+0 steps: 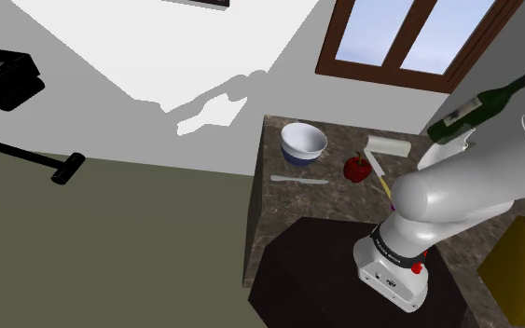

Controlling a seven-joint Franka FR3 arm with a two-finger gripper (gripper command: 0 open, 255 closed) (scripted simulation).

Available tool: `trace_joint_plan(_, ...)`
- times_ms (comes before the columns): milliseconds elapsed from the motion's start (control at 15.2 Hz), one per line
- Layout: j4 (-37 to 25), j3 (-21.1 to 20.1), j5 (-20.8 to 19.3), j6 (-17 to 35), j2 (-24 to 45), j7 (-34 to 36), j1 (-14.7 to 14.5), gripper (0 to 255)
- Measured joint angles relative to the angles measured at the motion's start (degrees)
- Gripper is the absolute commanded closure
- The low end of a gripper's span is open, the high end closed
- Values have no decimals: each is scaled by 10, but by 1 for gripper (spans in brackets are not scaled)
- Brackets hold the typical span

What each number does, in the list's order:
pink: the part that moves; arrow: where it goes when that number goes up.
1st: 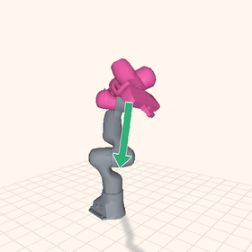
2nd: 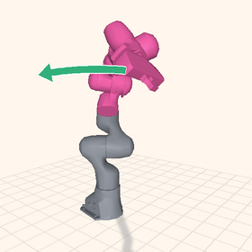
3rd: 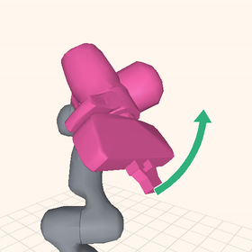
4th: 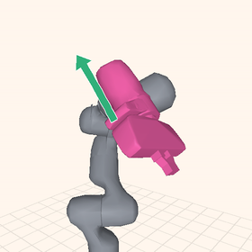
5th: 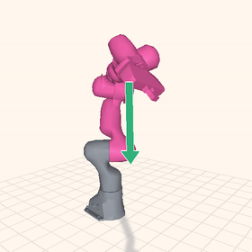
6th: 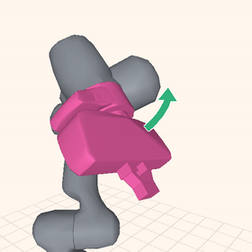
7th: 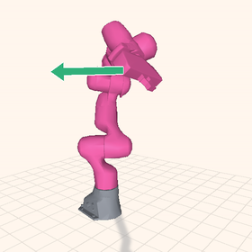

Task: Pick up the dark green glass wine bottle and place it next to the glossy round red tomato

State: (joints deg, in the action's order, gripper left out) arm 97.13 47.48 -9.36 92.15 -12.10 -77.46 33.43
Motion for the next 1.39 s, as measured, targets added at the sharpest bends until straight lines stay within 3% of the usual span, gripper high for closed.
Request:
trace_joint_plan(330,-36,68,29,-1,39,-91,20,255)
trace_joint_plan(660,-97,150,119,-7,141,-216,62,255)
trace_joint_plan(858,-152,173,200,-26,226,-299,134,255)
trace_joint_plan(1188,-261,151,307,-72,341,-400,292,255)
trace_joint_plan(1254,-276,145,319,-77,355,-409,314,255)
trace_joint_plan(1386,-262,146,319,-65,355,-416,314,255)
